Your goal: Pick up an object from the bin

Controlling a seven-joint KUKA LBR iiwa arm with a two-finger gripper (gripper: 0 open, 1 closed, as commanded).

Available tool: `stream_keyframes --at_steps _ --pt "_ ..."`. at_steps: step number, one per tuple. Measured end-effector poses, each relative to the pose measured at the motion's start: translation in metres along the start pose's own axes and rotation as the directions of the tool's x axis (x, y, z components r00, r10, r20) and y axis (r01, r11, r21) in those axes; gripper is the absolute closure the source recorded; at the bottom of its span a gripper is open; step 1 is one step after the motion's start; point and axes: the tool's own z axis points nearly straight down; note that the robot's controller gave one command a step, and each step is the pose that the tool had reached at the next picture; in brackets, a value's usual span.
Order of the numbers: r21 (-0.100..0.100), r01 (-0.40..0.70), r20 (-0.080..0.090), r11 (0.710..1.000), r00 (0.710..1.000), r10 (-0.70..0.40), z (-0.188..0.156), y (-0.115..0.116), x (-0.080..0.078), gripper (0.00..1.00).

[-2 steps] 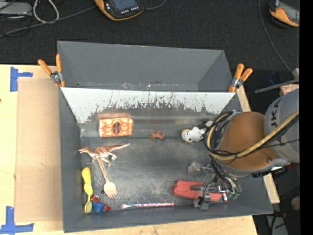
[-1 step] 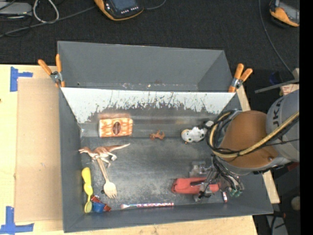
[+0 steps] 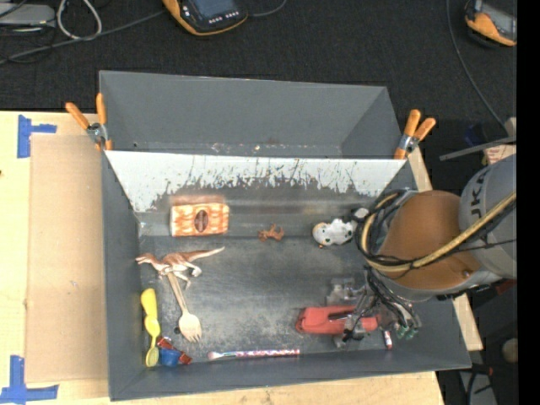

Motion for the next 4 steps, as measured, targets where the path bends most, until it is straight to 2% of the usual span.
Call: stream_keyframes --at_steps 1,2,3,4 --pt "-0.001 -0.032 -0.003 0.999 0.999 0.032 -0.009 0.005 -0.006 1.00" --pt "-0.002 -0.044 -0.008 0.999 0.999 0.044 -0.059 0.008 -0.010 1.00" --pt "-0.002 -0.069 -0.009 0.998 0.998 0.069 -0.106 0.002 -0.021 1.00" --pt "-0.003 -0.071 -0.015 0.997 0.997 0.071 -0.146 0.008 -0.016 1.00"
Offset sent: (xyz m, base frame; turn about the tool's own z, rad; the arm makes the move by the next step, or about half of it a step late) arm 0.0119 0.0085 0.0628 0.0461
